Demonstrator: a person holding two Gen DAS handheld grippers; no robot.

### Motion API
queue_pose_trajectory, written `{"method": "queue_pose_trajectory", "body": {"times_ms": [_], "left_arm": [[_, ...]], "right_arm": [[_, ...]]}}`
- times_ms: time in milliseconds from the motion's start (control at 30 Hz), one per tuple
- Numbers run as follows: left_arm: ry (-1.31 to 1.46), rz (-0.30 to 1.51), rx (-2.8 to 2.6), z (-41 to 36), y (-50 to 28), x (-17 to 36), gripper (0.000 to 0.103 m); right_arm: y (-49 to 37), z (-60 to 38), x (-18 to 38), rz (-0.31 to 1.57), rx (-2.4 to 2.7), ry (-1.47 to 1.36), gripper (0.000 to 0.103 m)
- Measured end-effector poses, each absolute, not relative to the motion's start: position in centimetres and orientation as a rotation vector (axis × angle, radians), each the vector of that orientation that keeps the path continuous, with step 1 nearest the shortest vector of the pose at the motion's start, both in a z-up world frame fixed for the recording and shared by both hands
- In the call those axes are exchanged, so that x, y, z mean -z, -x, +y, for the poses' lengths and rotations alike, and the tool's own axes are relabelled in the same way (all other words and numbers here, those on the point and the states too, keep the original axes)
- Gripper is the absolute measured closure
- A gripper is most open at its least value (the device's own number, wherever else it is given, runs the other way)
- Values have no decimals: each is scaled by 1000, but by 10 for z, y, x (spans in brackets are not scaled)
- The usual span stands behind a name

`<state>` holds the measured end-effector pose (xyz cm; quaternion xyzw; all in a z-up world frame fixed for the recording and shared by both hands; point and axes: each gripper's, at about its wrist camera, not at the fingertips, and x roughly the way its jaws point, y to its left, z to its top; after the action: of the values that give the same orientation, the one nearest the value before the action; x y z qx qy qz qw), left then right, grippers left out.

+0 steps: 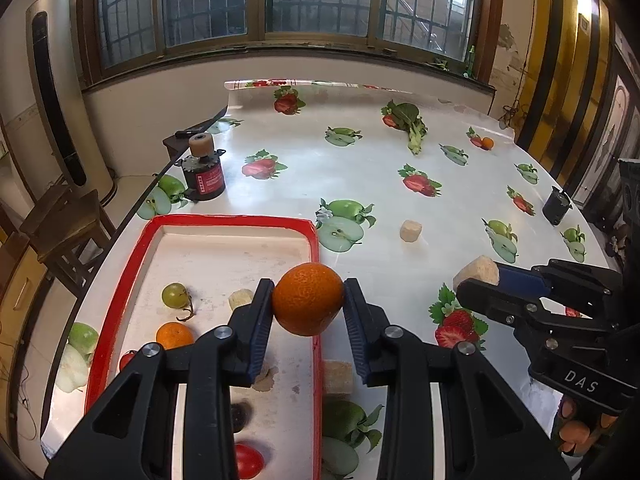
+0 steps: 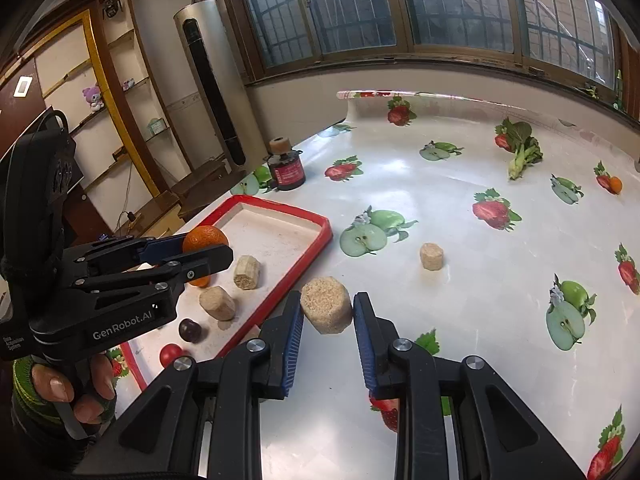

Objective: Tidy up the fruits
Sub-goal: 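Carry the orange with the left tool while the right tool carries the cork over the tray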

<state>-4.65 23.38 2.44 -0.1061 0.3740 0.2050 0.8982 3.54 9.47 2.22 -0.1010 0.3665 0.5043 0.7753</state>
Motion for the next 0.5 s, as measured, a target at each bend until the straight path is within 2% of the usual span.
{"method": "queue_pose_trajectory", "body": {"times_ms": [500], "left_arm": [[238, 762, -458, 260, 63, -27, 71]], "right_arm": [[-21, 130, -32, 770, -1149, 241, 77]]}}
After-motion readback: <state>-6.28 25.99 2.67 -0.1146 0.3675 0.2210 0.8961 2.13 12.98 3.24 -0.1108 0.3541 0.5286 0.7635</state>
